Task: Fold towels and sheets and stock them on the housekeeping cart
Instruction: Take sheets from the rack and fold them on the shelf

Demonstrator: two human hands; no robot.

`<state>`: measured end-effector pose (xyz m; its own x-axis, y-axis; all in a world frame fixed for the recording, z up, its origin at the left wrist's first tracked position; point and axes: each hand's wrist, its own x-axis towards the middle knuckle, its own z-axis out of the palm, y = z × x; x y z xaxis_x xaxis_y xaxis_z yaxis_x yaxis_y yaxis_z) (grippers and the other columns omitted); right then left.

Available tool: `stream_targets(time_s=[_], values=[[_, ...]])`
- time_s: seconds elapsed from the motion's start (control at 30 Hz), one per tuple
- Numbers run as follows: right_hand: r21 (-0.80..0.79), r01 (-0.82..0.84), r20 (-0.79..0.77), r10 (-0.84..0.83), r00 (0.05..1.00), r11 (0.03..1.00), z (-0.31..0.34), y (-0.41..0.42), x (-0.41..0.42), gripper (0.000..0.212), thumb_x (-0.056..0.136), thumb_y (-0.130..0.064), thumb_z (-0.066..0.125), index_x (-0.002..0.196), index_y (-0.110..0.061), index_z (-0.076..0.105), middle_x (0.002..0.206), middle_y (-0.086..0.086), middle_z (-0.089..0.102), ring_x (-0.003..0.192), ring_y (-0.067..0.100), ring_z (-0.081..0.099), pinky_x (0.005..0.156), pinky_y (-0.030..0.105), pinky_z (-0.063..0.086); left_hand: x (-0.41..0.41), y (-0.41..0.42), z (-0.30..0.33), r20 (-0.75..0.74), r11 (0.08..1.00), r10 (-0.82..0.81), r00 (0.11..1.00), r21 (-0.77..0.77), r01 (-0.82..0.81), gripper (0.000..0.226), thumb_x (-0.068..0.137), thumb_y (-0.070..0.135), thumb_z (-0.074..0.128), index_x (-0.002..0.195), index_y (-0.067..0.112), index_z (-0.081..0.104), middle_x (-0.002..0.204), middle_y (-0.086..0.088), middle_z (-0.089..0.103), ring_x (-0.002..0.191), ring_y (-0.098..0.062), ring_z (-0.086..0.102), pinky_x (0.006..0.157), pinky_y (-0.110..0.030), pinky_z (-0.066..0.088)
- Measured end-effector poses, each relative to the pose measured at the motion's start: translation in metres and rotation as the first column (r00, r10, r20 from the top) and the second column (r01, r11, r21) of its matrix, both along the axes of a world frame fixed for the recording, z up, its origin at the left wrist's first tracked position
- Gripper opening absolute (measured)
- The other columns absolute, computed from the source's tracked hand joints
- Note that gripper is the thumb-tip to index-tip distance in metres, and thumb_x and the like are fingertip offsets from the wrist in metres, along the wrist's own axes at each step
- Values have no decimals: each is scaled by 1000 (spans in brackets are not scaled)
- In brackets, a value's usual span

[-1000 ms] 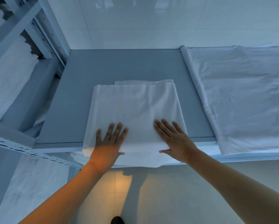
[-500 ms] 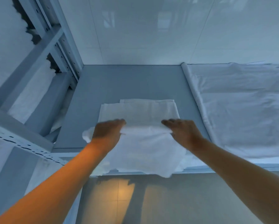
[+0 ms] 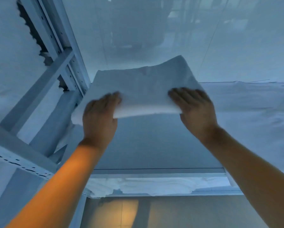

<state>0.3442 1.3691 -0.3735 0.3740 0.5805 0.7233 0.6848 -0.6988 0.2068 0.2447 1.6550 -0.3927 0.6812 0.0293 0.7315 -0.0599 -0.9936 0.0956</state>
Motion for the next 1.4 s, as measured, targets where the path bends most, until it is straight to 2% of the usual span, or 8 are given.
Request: stream_targets(time_s=[0.1, 0.23, 0.37, 0.43, 0.63, 0.8, 1.13, 1.4], values=[[-207, -1, -357, -75, 931, 978, -88, -13, -33, 67, 77, 2, 58, 144, -8, 58, 147, 12, 58, 129, 34, 61, 104, 46, 48, -30, -12, -80, -416, 999, 15, 909, -37, -33, 75, 74, -10, 65, 144, 18, 58, 145, -9, 60, 128, -32, 61, 102, -47, 46], [-477, -99, -735, -335, 589, 873, -184, -37, -84, 85, 92, -18, 47, 165, -25, 6, 172, -5, -1, 159, 18, 2, 128, 42, 10, -77, -33, -177, -825, 999, 24, 565, 7, -32, 78, 101, 27, 54, 164, 33, 10, 171, 9, 2, 159, -23, 12, 124, -52, 16], [-305, -33, -754, -220, 620, 952, -196, -26, -72, 68, 95, -44, 37, 159, -25, 33, 170, -6, 23, 156, 18, 20, 125, 47, 21, -78, -42, -189, -811, 996, 41, 584, -14, -90, 72, 100, 63, 30, 163, 29, 21, 173, 6, 9, 159, -24, 12, 124, -56, 14], [-278, -35, -767, -200, 610, 960, -190, -8, -49, 66, 101, -52, 31, 161, -25, 27, 171, -7, 16, 158, 18, 13, 126, 47, 17, -63, -53, -181, -755, 998, 4, 656, -43, -56, 70, 100, 63, 23, 158, 25, 35, 170, 1, 24, 156, -27, 23, 121, -59, 23], [-344, -118, -781, -214, 586, 932, -199, 44, 20, 66, 106, -55, 29, 165, -31, 11, 172, -10, 3, 159, 17, 3, 127, 47, 10, -16, -74, -190, -798, 998, -25, 603, 19, 66, 63, 104, 59, 18, 163, 38, 5, 173, 10, -2, 160, -20, -3, 123, -57, 12], [-343, 78, -764, -327, 556, 936, -218, 20, 63, 72, 102, -65, 20, 165, -32, 6, 172, -9, 0, 159, 14, -1, 129, 40, 4, -10, -64, -204, -746, 999, -41, 665, -7, 54, 65, 101, 63, 14, 162, 41, 15, 172, 14, 3, 160, -16, -1, 123, -54, 13], [-304, 36, -773, -269, 574, 952, -225, -4, 33, 73, 101, -64, 18, 165, -33, 3, 172, -11, -1, 159, 15, -4, 129, 42, 0, 16, 5, -200, -727, 957, -255, 637, -94, 275, 54, 105, 48, 23, 159, 44, 29, 170, 18, 12, 159, -11, 8, 124, -45, 17], [-260, 78, -733, -249, 633, 962, -238, 25, -43, 70, 102, -58, 25, 165, -31, 12, 173, -7, 7, 159, 24, 4, 127, 50, 6, 28, 12, -181, -775, 990, 10, 632, -82, -116, 49, 108, 39, 37, 157, 33, 38, 169, 6, 25, 156, -21, 23, 120, -55, 23]])
